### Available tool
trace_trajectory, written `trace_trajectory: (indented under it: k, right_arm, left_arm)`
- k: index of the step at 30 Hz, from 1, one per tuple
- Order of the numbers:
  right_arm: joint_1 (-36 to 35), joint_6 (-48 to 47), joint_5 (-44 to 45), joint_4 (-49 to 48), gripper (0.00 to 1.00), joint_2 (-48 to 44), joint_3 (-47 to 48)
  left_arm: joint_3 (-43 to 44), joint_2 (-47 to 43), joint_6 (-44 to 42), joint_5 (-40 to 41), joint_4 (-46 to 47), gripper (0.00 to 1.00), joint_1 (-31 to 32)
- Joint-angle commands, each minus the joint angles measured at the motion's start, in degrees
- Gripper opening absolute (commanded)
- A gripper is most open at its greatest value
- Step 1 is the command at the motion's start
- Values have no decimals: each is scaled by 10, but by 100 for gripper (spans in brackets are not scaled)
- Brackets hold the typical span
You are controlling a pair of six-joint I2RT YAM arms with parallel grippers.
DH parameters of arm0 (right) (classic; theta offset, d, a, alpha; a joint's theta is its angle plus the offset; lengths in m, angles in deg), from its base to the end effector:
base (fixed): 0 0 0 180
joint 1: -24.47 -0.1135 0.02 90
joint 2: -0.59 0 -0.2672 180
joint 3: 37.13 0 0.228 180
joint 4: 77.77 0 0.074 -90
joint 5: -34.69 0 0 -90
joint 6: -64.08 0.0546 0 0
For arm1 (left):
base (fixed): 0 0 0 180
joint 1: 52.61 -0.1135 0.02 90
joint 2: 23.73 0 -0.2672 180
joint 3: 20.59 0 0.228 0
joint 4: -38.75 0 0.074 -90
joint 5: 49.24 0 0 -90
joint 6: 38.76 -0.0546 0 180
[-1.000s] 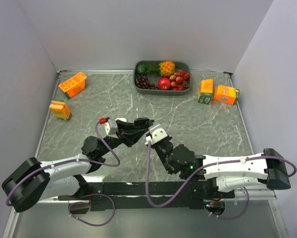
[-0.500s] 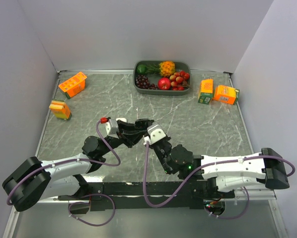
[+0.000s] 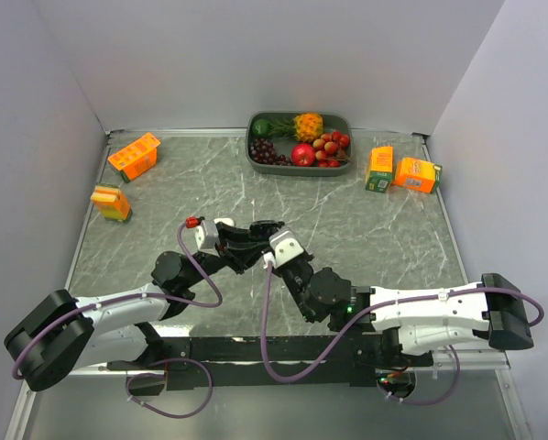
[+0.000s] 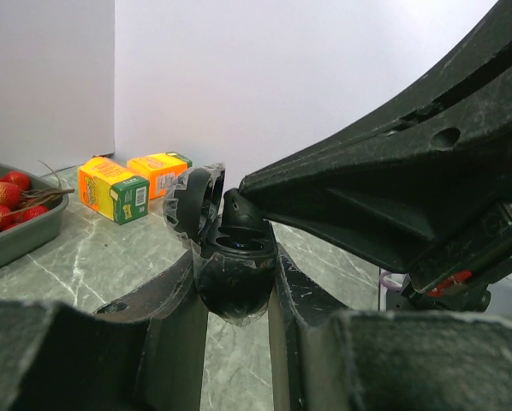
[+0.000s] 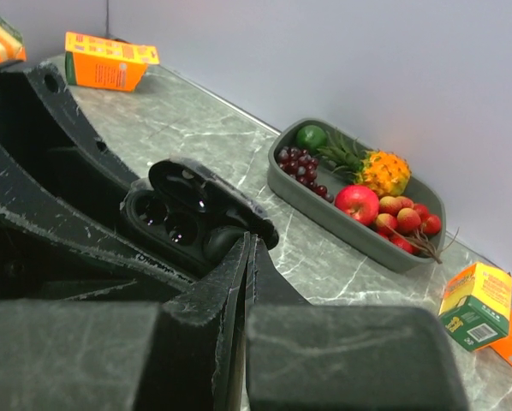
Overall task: Insert the wireless bluetooth earbuds into the charging case
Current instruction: Place the earbud in the charging case.
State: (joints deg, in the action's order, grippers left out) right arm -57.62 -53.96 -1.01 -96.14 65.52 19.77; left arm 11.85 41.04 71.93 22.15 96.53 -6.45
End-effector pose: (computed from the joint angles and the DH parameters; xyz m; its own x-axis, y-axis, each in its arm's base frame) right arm 0.0765 0.2283 0.3427 0.2418 -0.2528 -0.9368 -0.4015 0.8529 -0.3338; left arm 0.1345 -0.1652 0.2873 -0.0336 -0.4485 -0.8932 0.9314 0.3101 -0.1907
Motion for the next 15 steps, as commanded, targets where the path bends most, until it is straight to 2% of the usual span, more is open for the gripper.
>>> trace_trajectory:
  k: [1, 15]
  right_arm:
    - [2, 25, -10, 22, 0, -2, 20]
    - [2, 78, -50, 137, 0, -33, 34]
  left_arm:
    - [28, -11, 3, -5, 33, 1, -2]
    - [37, -7, -14, 5, 28, 1, -2]
